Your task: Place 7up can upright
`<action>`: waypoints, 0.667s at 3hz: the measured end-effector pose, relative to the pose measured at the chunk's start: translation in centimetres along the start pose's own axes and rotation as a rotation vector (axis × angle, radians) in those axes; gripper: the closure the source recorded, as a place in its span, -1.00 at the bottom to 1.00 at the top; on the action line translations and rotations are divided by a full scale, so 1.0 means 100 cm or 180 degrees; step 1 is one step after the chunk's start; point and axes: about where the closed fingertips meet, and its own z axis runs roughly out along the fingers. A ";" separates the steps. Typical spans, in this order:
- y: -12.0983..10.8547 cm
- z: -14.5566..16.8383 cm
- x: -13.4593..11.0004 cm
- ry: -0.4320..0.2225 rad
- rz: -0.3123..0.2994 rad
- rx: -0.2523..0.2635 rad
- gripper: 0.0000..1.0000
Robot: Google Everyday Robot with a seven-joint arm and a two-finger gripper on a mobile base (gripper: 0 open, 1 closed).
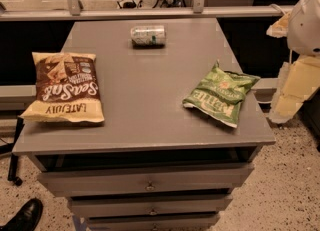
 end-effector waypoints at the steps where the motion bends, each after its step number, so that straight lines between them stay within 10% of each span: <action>1: 0.000 0.000 0.000 0.0000 0.0000 0.0001 -1.00; 2: -0.016 0.001 -0.014 -0.0131 -0.0051 0.0070 -1.00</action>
Offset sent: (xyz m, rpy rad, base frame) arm 0.0456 0.0224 0.0104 0.0706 -0.0656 0.0545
